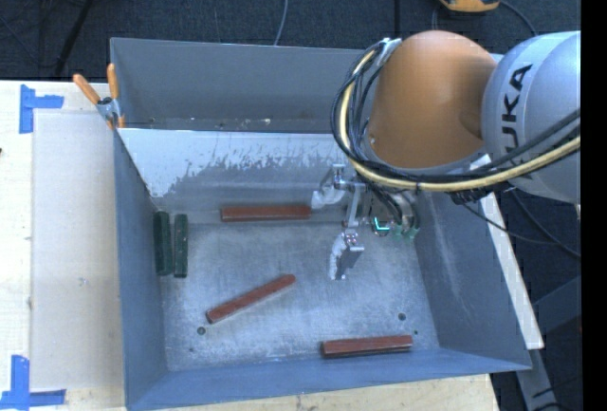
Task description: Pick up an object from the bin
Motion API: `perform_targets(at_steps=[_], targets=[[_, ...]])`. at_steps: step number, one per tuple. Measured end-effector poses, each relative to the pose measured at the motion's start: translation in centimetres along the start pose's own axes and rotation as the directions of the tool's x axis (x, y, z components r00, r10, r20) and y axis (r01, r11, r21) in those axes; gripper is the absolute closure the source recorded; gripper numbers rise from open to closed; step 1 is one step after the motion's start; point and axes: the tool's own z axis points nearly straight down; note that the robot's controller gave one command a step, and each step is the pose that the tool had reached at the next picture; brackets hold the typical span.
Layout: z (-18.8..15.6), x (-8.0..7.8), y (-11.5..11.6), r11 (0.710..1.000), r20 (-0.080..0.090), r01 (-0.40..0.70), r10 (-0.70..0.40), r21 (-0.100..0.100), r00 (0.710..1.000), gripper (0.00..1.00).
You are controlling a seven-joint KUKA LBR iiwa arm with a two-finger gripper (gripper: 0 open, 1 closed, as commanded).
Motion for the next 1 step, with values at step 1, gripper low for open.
perform_targets(at_steps=[1], targets=[[-0.37, -0.13, -0.04, 1.0, 0.007, -0.002, 0.002, -0.001, 1.0, 0.0]])
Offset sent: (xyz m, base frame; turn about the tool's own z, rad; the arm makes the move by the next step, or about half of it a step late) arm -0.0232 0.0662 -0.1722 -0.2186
